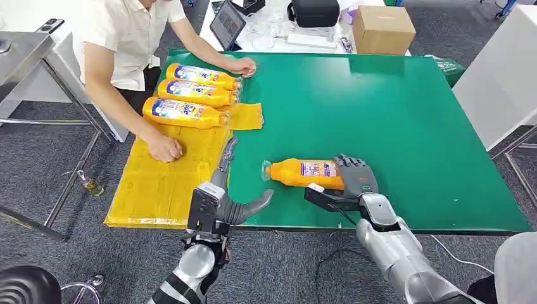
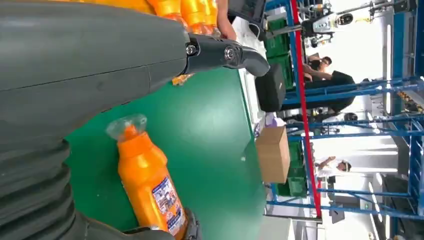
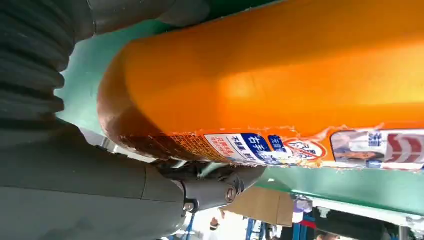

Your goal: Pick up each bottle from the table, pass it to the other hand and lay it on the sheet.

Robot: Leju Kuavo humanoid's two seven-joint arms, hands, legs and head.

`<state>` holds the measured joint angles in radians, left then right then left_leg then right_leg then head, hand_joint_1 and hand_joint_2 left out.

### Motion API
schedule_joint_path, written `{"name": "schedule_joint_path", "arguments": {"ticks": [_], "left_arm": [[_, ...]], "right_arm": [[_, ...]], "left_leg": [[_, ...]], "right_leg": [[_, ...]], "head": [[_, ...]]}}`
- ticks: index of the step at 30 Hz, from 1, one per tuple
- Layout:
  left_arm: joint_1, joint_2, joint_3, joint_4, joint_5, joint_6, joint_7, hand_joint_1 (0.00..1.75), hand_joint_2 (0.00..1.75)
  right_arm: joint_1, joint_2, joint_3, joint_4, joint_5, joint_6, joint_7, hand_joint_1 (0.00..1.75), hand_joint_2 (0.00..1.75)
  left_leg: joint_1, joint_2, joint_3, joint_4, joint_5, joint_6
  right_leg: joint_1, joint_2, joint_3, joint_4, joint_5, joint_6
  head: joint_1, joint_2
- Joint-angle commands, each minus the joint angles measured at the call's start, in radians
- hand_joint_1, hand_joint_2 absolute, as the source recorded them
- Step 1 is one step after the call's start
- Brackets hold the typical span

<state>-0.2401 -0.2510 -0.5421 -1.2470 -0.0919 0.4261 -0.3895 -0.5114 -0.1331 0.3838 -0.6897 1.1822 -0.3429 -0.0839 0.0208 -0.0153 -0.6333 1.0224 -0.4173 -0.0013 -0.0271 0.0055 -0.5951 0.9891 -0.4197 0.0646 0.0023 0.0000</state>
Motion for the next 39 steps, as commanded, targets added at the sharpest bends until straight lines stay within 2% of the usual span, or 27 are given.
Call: {"name": "schedule_joint_path", "arguments": {"ticks": [1, 2, 12, 13, 15, 16, 18, 19, 20, 24, 26, 27, 28, 30, 32, 37, 39], "left_arm": [[-0.037, 0.012, -0.025, 0.051, 0.012, 0.001, 0.003, 0.00, 1.75], [-0.038, 0.012, -0.025, 0.052, 0.013, 0.000, 0.003, 0.00, 1.75], [-0.041, 0.014, -0.021, 0.052, 0.018, 0.000, 0.000, 0.00, 1.75], [-0.042, 0.014, -0.021, 0.051, 0.020, 0.000, -0.001, 0.00, 1.75], [-0.040, 0.009, -0.007, 0.047, 0.047, -0.002, -0.015, 0.00, 1.75], [-0.036, 0.009, 0.002, 0.050, 0.068, -0.004, -0.029, 0.00, 1.75], [-0.008, 0.007, 0.057, 0.076, 0.117, 0.025, -0.060, 0.00, 1.75], [0.015, -0.005, 0.108, 0.103, 0.151, 0.053, -0.054, 0.00, 1.75], [0.045, -0.012, 0.152, 0.127, 0.200, 0.045, -0.126, 0.00, 1.75], [0.067, -0.009, 0.150, 0.128, 0.207, 0.037, -0.153, 0.00, 1.75], [0.064, -0.012, 0.148, 0.122, 0.207, 0.039, -0.152, 0.00, 1.75], [0.062, -0.013, 0.147, 0.120, 0.206, 0.042, -0.150, 0.00, 1.75], [0.093, -0.017, 0.156, 0.081, 0.227, 0.016, -0.200, 0.00, 1.75], [0.170, 0.026, 0.121, 0.024, 0.308, -0.127, -0.195, 0.00, 1.75], [0.203, 0.054, 0.082, 0.038, 0.310, -0.182, -0.180, 0.00, 1.75], [0.195, 0.044, 0.061, 0.083, 0.306, -0.185, -0.200, 0.00, 1.75], [0.200, 0.047, 0.055, 0.042, 0.344, -0.215, -0.173, 0.00, 1.75]], "right_arm": [[-0.037, -0.013, 0.044, 0.099, -0.007, 0.022, 0.034, 1.33, 1.75], [-0.036, -0.017, 0.043, 0.103, -0.017, 0.040, 0.025, 1.75, 1.75], [-0.032, -0.032, 0.032, 0.092, -0.051, 0.051, 0.005, 1.75, 1.75], [-0.029, -0.030, 0.022, 0.086, -0.066, 0.045, -0.003, 1.75, 1.75], [-0.014, -0.027, -0.018, 0.062, -0.172, 0.088, -0.100, 1.69, 1.75], [-0.006, -0.028, -0.030, 0.043, -0.224, 0.127, -0.140, 1.75, 1.75], [0.035, -0.022, -0.062, -0.041, -0.364, 0.206, -0.217, 1.75, 1.75], [0.071, -0.026, -0.058, -0.100, -0.389, 0.208, -0.218, 1.75, 1.75], [0.118, -0.036, -0.043, -0.179, -0.411, 0.208, -0.201, 1.75, 1.75], [0.142, -0.042, -0.034, -0.221, -0.419, 0.207, -0.187, 1.75, 1.75], [0.139, -0.046, -0.029, -0.222, -0.423, 0.212, -0.182, 1.75, 1.75], [0.137, -0.047, -0.029, -0.220, -0.423, 0.213, -0.182, 1.75, 1.75], [0.146, -0.039, -0.042, -0.236, -0.480, 0.225, -0.219, 1.75, 1.75], [0.193, -0.041, -0.041, -0.338, -0.557, 0.242, -0.242, 1.75, 1.75], [0.238, -0.048, -0.029, -0.429, -0.540, 0.174, -0.244, 1.75, 1.75], [0.261, -0.008, -0.027, -0.519, -0.582, 0.141, -0.255, 1.75, 1.75], [0.242, 0.003, -0.009, -0.504, -0.570, 0.124, -0.245, 1.75, 1.75]], "left_leg": [[0.000, 0.000, 0.003, -0.001, -0.001, 0.001], [0.000, 0.001, 0.004, -0.001, -0.001, 0.001], [0.000, 0.001, 0.008, -0.001, -0.002, 0.002], [0.000, 0.000, 0.005, -0.001, -0.001, 0.001], [0.000, 0.000, 0.005, -0.001, -0.001, 0.001], [0.000, -0.001, 0.004, -0.001, -0.001, 0.001], [0.000, 0.000, 0.006, -0.001, -0.001, 0.001], [0.000, 0.001, 0.005, -0.002, -0.001, 0.001], [0.000, 0.002, 0.007, -0.002, -0.002, 0.001], [0.001, 0.002, 0.011, -0.004, -0.002, 0.001], [0.000, 0.001, 0.006, -0.001, -0.002, 0.000], [0.001, 0.002, 0.011, -0.002, -0.003, 0.001], [0.001, 0.001, 0.009, -0.001, -0.002, 0.001], [0.001, 0.003, 0.009, -0.001, -0.002, 0.002], [0.000, 0.004, 0.009, -0.002, -0.003, 0.001], [0.000, 0.004, 0.008, -0.002, -0.004, 0.000], [0.000, 0.003, 0.002, -0.001, -0.002, 0.000]], "right_leg": [[0.000, -0.001, 0.003, -0.001, -0.001, -0.002], [0.001, -0.001, 0.004, -0.001, -0.001, -0.003], [0.002, -0.002, 0.009, -0.002, -0.001, -0.005], [0.001, -0.001, 0.006, -0.001, -0.001, -0.003], [0.001, -0.001, 0.006, -0.001, -0.001, -0.003], [0.001, -0.002, 0.004, -0.001, -0.001, -0.002], [0.001, -0.002, 0.007, -0.002, -0.001, -0.004], [0.001, -0.001, 0.006, -0.002, -0.001, -0.003], [0.001, 0.000, 0.008, -0.003, -0.001, -0.003], [0.002, 0.001, 0.010, -0.004, -0.001, -0.004], [0.001, 0.000, 0.005, -0.001, -0.001, -0.003], [0.002, 0.000, 0.009, -0.002, -0.002, -0.005], [0.002, -0.001, 0.008, -0.002, -0.002, -0.004], [0.002, 0.001, 0.008, -0.002, -0.001, -0.004], [0.001, 0.003, 0.008, -0.002, -0.001, -0.003], [0.001, 0.002, 0.007, -0.001, -0.003, -0.005], [0.000, 0.002, 0.001, 0.000, -0.001, -0.003]], "head": [[0.000, 0.000], [0.000, 0.000], [0.000, 0.000], [0.000, 0.000], [0.000, 0.000], [0.000, 0.000], [0.000, 0.000], [0.000, 0.000], [0.000, 0.000], [0.001, 0.000], [-0.001, 0.000], [0.000, 0.000], [0.000, 0.000], [0.000, 0.000], [0.000, 0.000], [0.000, 0.000], [0.000, 0.000]]}}
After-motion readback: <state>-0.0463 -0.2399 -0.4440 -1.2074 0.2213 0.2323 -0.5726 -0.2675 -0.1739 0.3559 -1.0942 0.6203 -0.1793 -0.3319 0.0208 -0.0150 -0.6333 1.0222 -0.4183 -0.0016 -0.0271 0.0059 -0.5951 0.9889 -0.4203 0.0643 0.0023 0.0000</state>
